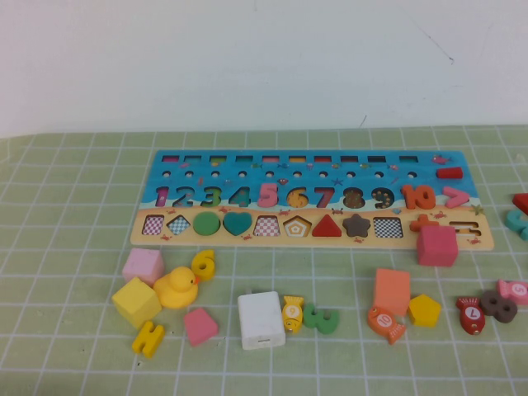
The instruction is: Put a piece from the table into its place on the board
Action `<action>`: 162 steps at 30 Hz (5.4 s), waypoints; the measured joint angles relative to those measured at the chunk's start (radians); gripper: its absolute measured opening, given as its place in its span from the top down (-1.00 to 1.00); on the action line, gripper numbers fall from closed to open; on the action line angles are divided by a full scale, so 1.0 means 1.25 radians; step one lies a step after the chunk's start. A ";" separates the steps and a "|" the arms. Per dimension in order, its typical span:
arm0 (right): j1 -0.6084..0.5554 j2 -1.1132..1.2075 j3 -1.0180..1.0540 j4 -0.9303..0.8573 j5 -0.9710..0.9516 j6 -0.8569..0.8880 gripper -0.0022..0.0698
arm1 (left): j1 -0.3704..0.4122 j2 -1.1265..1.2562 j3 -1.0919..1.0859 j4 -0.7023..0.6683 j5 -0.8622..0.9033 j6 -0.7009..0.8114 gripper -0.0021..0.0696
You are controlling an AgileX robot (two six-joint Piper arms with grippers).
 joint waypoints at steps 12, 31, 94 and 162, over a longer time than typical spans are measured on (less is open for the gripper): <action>0.000 0.000 0.000 0.000 0.000 0.000 0.95 | 0.000 0.000 0.002 0.175 -0.555 0.025 0.95; 0.000 0.000 0.000 0.000 0.000 0.000 0.95 | 0.000 0.025 -0.232 0.036 -0.279 -0.046 0.95; 0.000 0.000 0.000 0.000 0.000 0.004 0.95 | -0.367 1.464 -1.176 -0.070 0.499 0.018 -0.22; 0.000 0.000 0.000 0.000 0.000 0.000 0.95 | -0.388 1.827 -1.737 -0.164 0.551 0.033 0.19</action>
